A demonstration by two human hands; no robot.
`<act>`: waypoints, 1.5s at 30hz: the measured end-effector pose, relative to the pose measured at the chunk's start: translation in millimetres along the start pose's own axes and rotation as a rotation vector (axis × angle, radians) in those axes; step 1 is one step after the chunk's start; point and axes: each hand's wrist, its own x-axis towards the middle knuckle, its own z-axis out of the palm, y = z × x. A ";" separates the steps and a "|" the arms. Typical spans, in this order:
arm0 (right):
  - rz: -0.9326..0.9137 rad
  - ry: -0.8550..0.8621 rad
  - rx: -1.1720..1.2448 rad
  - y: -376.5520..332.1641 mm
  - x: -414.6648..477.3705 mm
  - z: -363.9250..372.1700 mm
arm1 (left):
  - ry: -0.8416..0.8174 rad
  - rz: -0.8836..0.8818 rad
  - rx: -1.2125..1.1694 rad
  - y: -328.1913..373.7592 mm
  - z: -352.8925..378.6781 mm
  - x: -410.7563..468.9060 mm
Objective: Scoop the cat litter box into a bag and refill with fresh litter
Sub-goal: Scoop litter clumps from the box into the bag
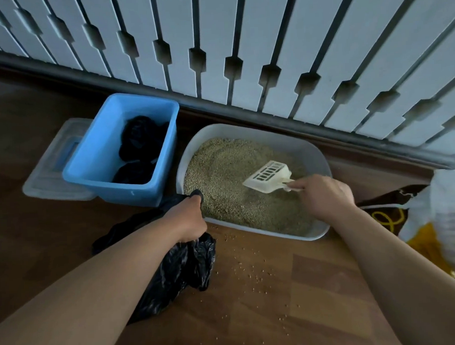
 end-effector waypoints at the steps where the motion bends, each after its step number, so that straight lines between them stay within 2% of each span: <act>1: -0.034 0.030 0.028 -7.8 6.0 3.3 | -0.006 0.002 -0.011 -0.9 0.5 0.9; 4: -0.136 0.075 0.073 -44.8 28.1 13.0 | -0.029 0.015 -0.038 -3.7 1.3 5.8; 8: -0.206 0.067 -0.020 -78.4 44.7 21.4 | -0.034 0.007 -0.002 -8.0 3.8 13.3; 12: -0.099 0.066 -0.098 -57.1 51.5 19.2 | -0.055 -0.003 0.013 -9.9 7.0 18.2; 19: 0.212 -0.116 -0.117 -12.0 39.7 6.0 | -0.046 0.024 0.021 2.3 -4.6 25.0; 28: 0.096 -0.257 -0.374 -8.9 10.8 -21.4 | -0.090 0.039 -0.033 -7.4 -11.9 19.2; 33: 0.078 -0.276 -0.388 -15.4 1.4 -48.5 | -0.091 0.103 0.054 -15.8 -12.9 23.1; 37: 0.070 -0.431 -0.259 -20.5 -0.9 -42.5 | -0.100 0.141 0.082 -17.6 -11.0 27.4; 40: 0.119 -0.421 -0.028 -25.1 1.6 -29.0 | -0.106 0.164 0.108 -21.4 -13.5 27.8; 43: 0.151 -0.562 0.129 -29.7 4.4 -28.4 | -0.102 0.179 0.108 -30.2 -18.8 26.1; 45: 0.182 -0.598 0.295 -34.1 3.9 -31.5 | -0.112 0.185 0.091 -36.9 -22.3 25.3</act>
